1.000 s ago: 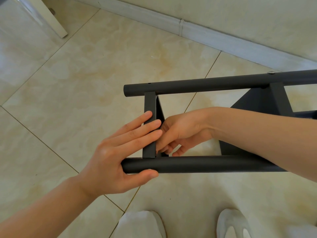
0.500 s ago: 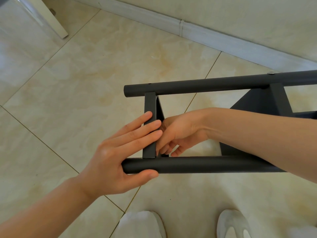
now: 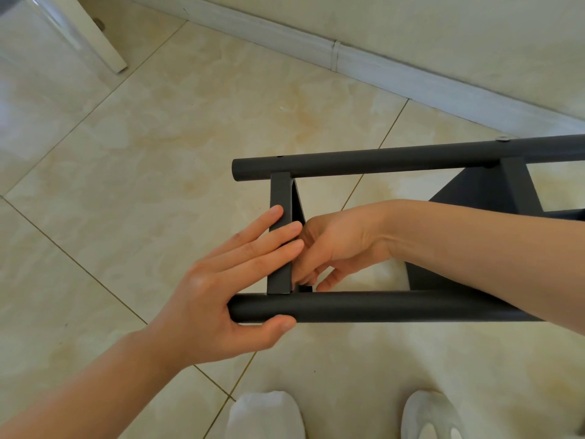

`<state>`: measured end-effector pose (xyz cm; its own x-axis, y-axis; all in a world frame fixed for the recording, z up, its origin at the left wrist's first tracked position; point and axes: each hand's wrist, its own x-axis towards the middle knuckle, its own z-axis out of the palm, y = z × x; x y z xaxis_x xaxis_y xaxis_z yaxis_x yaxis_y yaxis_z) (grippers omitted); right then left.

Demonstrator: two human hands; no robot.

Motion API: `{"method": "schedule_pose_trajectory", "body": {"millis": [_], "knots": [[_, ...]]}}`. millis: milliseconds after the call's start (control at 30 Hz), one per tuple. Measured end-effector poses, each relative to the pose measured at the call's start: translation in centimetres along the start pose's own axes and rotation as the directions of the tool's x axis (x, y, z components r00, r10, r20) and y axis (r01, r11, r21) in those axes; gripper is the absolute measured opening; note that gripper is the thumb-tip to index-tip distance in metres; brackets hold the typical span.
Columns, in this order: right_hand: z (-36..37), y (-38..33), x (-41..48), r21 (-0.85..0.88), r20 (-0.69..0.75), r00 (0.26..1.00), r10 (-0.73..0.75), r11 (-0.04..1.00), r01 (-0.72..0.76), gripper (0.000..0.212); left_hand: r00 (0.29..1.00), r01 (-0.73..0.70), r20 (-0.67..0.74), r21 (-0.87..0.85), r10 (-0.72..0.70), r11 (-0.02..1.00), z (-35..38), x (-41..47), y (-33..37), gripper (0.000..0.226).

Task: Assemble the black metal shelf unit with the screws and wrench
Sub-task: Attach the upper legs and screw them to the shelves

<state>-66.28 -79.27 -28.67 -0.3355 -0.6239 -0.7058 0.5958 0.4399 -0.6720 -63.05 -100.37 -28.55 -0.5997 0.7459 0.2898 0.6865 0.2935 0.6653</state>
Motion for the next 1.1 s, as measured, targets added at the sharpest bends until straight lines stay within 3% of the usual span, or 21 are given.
{"method": "schedule_pose_trajectory", "body": {"millis": [233,333,433,500,600,667,733,800,900,967,1100], "knots": [[0.7,-0.2,-0.8,-0.021,-0.078,0.997,-0.024,1.0,0.023,0.009,1.0,0.025,-0.003,0.004,-0.025,1.0,-0.1,-0.3,0.1,0.064],[0.8,0.4,-2.4,-0.038,-0.069,0.993,-0.093,0.995,0.09,0.014,0.994,0.104,-0.028,-0.018,-0.104,0.994,0.1,-0.5,0.7,0.064],[1.2,0.7,-4.9,-0.136,-0.085,0.988,-0.127,0.984,0.115,0.024,0.958,0.235,-0.143,-0.105,-0.249,0.966,0.6,-0.9,1.6,0.069],[1.3,0.8,-6.5,-0.247,-0.168,0.975,-0.147,0.963,0.103,0.03,0.895,0.33,-0.2,-0.307,-0.399,0.893,1.3,-1.1,2.4,0.077],[1.7,0.6,-8.5,-0.371,-0.28,0.938,-0.203,0.925,0.089,0.03,0.76,0.35,-0.217,-0.659,-0.613,0.666,3.0,-1.2,3.6,0.086],[2.5,0.4,-9.2,-0.441,-0.322,0.916,-0.24,0.894,0.079,0.025,0.663,0.366,-0.18,-0.769,-0.727,0.524,4.2,-1.2,4.1,0.084],[3.4,0.5,-9.7,-0.502,-0.396,0.877,-0.273,0.864,0.042,0.02,0.605,0.414,-0.092,-0.811,-0.791,0.412,5.3,-1.1,4.3,0.084],[4.3,0.7,-10.3,-0.565,-0.47,0.833,-0.293,0.825,-0.029,0.021,0.592,0.448,0.0,-0.831,-0.806,0.329,6.4,-1.1,4.3,0.084],[5.2,1.6,-11.8,-0.651,-0.555,0.774,-0.304,0.739,-0.176,0.025,0.505,0.489,0.055,-0.84,-0.862,0.233,7.3,-0.6,4.4,0.059],[5.4,2.7,-13.1,-0.666,-0.61,0.726,-0.317,0.702,-0.253,0.025,0.455,0.522,0.079,-0.83,-0.887,0.194,7.1,0.2,4.3,0.034],[5.7,4.9,-14.7,-0.641,-0.686,0.658,-0.31,0.686,-0.345,0.034,0.49,0.563,0.091,-0.792,-0.867,0.235,5.6,0.8,4.3,0.03]]}}
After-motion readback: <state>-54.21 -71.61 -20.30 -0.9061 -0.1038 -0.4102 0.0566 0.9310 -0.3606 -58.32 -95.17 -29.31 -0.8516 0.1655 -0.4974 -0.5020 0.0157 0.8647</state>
